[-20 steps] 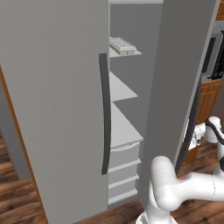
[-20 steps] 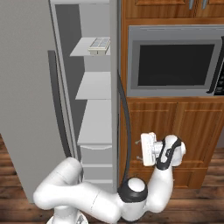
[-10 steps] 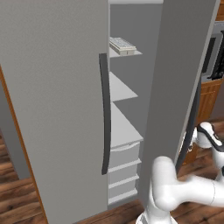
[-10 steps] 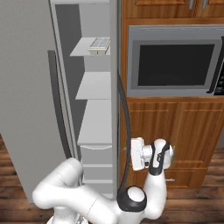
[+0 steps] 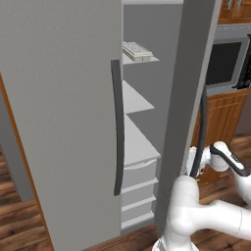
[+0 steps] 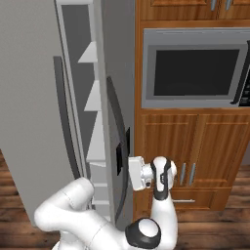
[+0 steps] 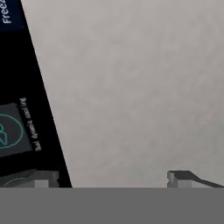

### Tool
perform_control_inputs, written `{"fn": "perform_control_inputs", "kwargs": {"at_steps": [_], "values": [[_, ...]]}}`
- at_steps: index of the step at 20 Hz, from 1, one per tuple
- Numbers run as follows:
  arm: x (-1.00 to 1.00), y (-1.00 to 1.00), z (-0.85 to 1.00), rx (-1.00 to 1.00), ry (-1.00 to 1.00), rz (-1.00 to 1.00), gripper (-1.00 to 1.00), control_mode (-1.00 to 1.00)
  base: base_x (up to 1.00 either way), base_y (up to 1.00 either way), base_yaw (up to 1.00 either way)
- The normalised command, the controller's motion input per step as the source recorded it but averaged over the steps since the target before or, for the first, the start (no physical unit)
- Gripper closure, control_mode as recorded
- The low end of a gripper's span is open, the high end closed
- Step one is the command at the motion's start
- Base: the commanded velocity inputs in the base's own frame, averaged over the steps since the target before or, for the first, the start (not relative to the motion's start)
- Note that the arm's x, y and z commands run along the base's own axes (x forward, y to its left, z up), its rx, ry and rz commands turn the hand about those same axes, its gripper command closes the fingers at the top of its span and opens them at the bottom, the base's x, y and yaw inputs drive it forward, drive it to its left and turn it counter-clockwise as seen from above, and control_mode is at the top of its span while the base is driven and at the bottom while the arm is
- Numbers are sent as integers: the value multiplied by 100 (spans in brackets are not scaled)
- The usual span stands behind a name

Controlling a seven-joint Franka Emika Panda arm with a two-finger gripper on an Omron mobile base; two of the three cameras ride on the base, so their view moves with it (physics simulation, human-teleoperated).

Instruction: The ice cube tray has been filled with water. Take the tray and place it in the freezer to make ice. Close the freezer door after placing the tray.

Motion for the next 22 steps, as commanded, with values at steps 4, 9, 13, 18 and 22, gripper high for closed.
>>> {"fn": "perform_control_inputs", "kwargs": {"at_steps": [4, 9, 13, 18, 22], "values": [[-19, 87, 0, 0, -31, 0, -100, -100, 0, 0, 0], [-2, 92, 0, 0, -31, -5, -100, -100, 0, 0, 0], [0, 97, 0, 0, -30, -15, -100, -100, 0, 0, 0], [12, 81, 0, 0, -13, -32, -100, -100, 0, 0, 0], [46, 55, 0, 0, -1, -39, -100, -100, 0, 0, 0]]}}
